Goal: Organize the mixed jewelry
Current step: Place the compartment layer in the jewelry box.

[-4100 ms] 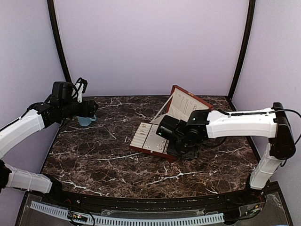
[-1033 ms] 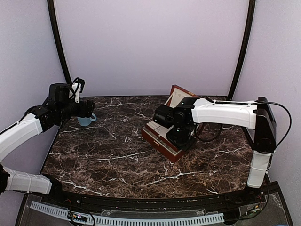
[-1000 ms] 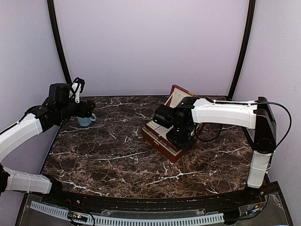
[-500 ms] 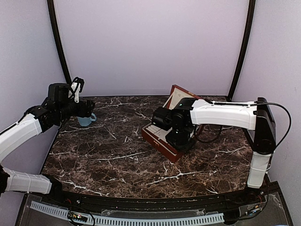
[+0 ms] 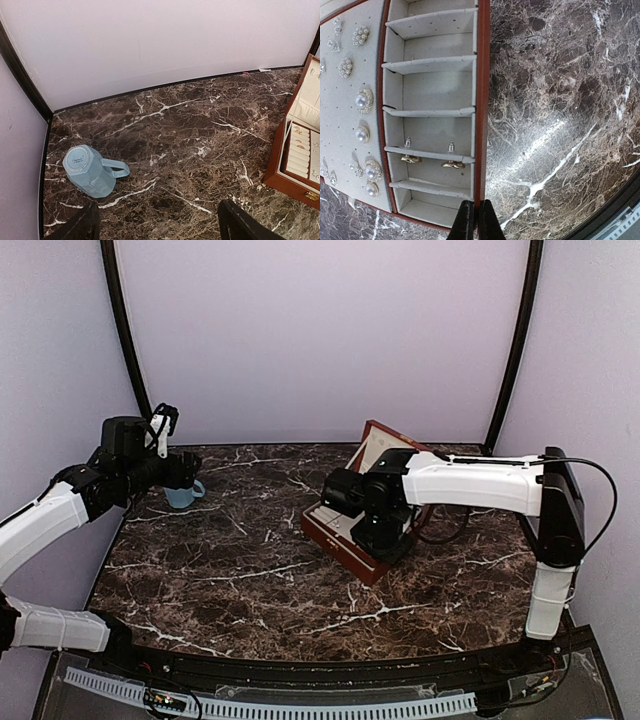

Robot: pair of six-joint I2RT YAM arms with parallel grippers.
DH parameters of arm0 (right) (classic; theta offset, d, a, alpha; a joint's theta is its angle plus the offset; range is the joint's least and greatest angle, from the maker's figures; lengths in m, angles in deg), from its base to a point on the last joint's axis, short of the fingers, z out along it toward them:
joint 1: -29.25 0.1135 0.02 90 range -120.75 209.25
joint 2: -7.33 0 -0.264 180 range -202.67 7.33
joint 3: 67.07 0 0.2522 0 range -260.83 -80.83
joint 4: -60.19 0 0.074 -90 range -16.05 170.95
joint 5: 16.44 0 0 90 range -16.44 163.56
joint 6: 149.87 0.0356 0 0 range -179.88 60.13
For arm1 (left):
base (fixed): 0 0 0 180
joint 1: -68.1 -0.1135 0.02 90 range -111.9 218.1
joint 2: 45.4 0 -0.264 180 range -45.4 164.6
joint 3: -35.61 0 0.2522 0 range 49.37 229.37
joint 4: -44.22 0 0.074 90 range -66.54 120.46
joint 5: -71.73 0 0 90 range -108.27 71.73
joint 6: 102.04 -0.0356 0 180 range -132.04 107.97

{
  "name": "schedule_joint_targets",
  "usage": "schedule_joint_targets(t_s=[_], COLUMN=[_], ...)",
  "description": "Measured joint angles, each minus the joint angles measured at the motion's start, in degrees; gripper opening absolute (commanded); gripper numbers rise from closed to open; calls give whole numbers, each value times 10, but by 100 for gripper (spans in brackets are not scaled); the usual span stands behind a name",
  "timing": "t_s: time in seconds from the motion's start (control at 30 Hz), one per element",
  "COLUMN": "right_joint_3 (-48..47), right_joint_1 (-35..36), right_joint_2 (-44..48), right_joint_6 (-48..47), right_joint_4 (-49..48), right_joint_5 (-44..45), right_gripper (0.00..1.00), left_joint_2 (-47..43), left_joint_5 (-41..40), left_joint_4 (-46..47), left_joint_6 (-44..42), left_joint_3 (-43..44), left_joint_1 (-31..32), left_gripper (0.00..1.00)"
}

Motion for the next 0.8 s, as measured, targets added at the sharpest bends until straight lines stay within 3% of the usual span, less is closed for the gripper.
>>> schedule_joint_targets(t_s=[0.8], right_joint_3=[0], right_joint_1=[-11], right_joint_2=[-22], right_joint_6=[-17], right_joint_4=[-27], right_joint_5=[-2], right_gripper=[0], left_joint_2=[-3], left_joint_5=[0], left_joint_4=[0], left_joint_6=[-4], left_joint_3=[-2], left_joint_1=[0], left_gripper=[84])
